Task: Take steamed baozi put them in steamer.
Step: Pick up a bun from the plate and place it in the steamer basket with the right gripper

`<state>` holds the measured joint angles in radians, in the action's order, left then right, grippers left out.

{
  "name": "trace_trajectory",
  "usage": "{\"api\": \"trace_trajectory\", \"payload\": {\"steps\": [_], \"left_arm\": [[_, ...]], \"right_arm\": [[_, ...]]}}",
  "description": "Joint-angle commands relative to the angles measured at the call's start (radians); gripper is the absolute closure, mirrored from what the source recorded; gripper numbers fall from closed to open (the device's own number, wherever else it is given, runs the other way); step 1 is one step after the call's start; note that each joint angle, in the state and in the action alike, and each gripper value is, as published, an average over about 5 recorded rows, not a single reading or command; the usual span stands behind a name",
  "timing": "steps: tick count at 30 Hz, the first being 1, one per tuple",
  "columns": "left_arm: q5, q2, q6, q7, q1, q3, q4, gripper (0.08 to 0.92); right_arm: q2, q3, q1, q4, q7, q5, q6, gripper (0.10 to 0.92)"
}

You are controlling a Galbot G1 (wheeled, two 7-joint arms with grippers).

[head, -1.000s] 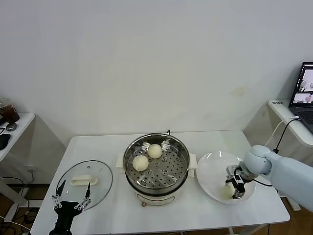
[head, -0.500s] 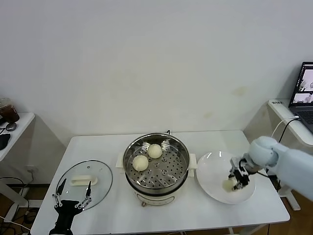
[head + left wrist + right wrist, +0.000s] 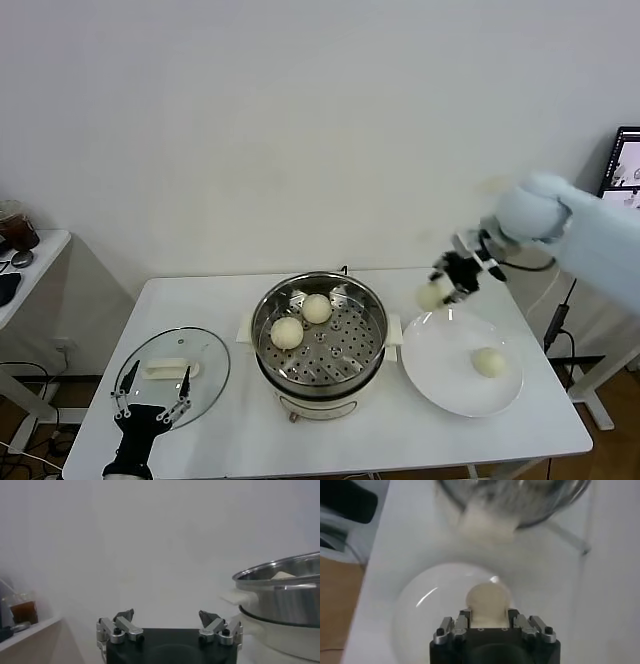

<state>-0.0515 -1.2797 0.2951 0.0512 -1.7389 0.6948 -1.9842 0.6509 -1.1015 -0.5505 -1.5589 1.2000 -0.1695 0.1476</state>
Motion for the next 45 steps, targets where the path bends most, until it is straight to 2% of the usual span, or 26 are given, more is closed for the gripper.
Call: {"api": "trace_trajectory", "payload": {"steps": [1,4,9,16,30,45], "left_arm": [[-0.001,0.000,0.002,0.001,-0.001,0.009,-0.001,0.177],[0.001,-0.005,0.006,0.002,-0.006,0.020,-0.003,0.177],[0.007,-0.018,0.010,0.004,-0.019,0.039,-0.023,0.177],[0.010,-0.024,0.012,0.006,-0.020,0.050,-0.024,0.177],[0.010,-0.027,0.016,0.007,-0.024,0.048,-0.015,0.177],[0.013,-0.033,0.017,0.008,-0.025,0.045,-0.015,0.177]], "right_arm": [[0.307,-0.199,-0.249,-0.051,-0.090,-0.208,-0.207,0.562],[0.411,-0.217,-0.193,-0.048,-0.117,-0.196,-0.271,0.557],[0.547,-0.257,-0.107,0.029,-0.136,-0.040,-0.430,0.550],[0.618,-0.272,-0.023,0.123,-0.140,0.134,-0.565,0.550],[0.608,-0.268,0.003,0.119,-0.082,0.240,-0.637,0.542],[0.542,-0.258,0.032,0.102,-0.077,0.264,-0.650,0.534]]}}
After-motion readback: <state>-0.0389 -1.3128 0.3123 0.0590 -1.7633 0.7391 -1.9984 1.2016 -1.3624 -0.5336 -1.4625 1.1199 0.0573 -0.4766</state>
